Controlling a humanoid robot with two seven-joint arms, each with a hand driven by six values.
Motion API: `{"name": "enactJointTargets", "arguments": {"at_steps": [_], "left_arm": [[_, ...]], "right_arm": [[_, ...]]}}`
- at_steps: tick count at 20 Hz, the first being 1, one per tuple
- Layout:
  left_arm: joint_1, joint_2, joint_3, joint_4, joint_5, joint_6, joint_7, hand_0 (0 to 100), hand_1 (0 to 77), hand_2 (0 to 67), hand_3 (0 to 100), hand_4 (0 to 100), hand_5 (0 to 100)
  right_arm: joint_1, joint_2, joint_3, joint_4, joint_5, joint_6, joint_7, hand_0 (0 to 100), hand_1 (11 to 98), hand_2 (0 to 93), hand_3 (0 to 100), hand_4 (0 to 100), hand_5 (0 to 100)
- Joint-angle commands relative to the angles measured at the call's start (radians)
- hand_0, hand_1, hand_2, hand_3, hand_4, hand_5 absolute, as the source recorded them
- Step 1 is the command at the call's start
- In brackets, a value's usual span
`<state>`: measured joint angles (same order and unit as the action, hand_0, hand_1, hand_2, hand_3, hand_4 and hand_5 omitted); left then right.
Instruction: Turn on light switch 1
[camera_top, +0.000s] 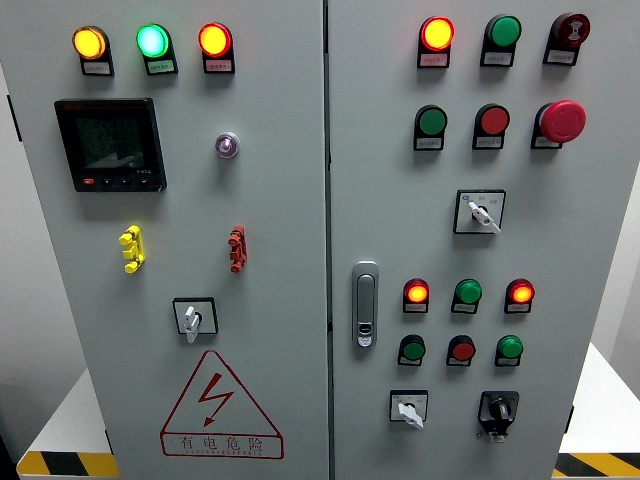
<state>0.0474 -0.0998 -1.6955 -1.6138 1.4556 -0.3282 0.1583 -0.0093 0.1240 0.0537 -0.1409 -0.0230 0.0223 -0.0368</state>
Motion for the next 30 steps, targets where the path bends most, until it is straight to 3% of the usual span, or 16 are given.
{"name": "enactJointTargets", "arguments": {"at_steps": [1,5,14,19,22,25,30], "left_arm": [[-0.015,0.000,0.000,-0.005,-0.004,0.000,0.039,0,35.3,29.1,60,79,55],[-0.090,-0.005,-0.001,-0.009,-0.018,0.004,0.109,0,41.8,31.0,63,82,54],[-0.233,-0.018,0.000,-0.066,-0.034,0.038,0.196,0,43.9,35.3,66,84,56],[-0.340,-0.021,0.007,-0.066,-0.034,0.173,0.276,0,45.7,36.7,67,85,56],[-0.350,-0.020,0.005,-0.067,-0.030,0.187,0.299,0,47.7,37.1,67,86,57],[-0.369,-0.020,0.010,-0.070,-0.023,0.244,0.314,0,50.1,37.4,68,86,57],[-0.409,-0.020,0.013,-0.070,0.002,0.264,0.316,0,55.9,38.6,70,88,58]], "right_arm": [[0.000,0.0002,0.000,0.000,0.000,0.001,0.000,0,20.0,0.0,20,19,10],[0.000,-0.0013,0.000,0.000,0.000,-0.001,0.000,0,19.8,0.0,20,19,10],[0.000,-0.0013,0.000,0.000,0.000,0.001,0.000,0,20.0,0.0,20,19,10],[0.000,-0.0013,0.000,0.000,0.000,0.001,0.000,0,18.8,0.0,20,19,10],[0.000,0.0002,0.000,0.000,0.000,-0.001,0.000,0,19.8,0.0,20,19,10],[0.000,0.0002,0.000,0.000,0.000,0.001,0.000,0,19.7,0.0,20,19,10],[0.000,0.0002,0.000,0.000,0.000,-0.001,0.000,0,19.8,0.0,20,19,10]]}}
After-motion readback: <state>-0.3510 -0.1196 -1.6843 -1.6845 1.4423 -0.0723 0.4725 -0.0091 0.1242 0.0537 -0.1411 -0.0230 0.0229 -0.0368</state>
